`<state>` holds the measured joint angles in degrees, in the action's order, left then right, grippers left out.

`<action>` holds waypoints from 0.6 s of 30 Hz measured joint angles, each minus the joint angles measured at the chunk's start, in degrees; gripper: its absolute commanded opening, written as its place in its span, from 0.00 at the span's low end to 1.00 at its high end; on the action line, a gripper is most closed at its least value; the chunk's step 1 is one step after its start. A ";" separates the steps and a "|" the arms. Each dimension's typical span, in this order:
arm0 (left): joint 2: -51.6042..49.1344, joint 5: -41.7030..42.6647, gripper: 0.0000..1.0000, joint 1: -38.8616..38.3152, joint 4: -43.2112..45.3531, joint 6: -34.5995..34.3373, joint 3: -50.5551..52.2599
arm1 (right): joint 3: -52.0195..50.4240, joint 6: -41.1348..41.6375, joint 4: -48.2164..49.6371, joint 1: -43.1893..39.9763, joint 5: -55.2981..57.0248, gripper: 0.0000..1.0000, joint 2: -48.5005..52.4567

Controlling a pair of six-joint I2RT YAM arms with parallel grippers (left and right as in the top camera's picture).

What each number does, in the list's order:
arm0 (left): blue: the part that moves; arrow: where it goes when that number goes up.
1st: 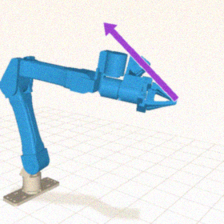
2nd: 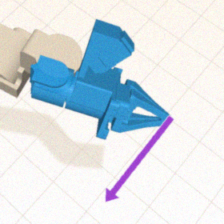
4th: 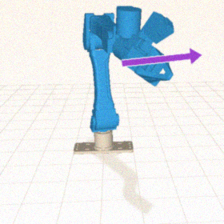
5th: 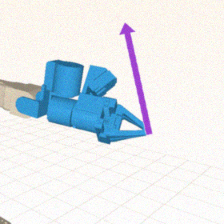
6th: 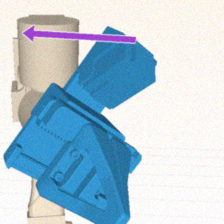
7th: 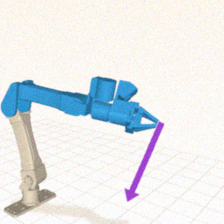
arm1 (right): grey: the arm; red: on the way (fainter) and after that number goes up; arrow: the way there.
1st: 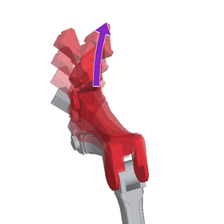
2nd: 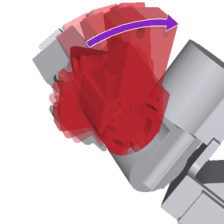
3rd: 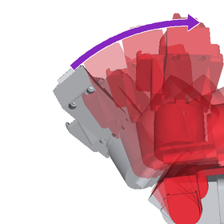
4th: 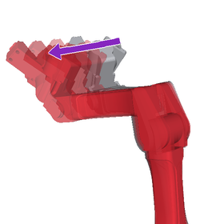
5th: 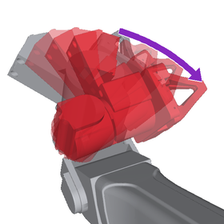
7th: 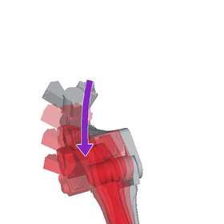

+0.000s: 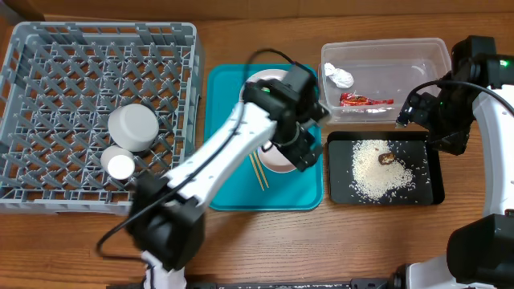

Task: Sort waste into correct bins and load items into the dishwasher
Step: 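Reach the left gripper to the pink bowl and grasp its rim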

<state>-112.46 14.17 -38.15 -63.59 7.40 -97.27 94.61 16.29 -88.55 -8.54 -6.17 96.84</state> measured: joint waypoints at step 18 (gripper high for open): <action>-13.44 -5.66 0.04 -2.64 -2.45 -0.39 -0.37 | 0.00 -0.02 -0.02 0.00 0.00 0.91 0.00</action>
<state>-125.91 8.51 -40.80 -66.04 7.01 -97.65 94.61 16.27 -88.58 -8.54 -6.17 96.84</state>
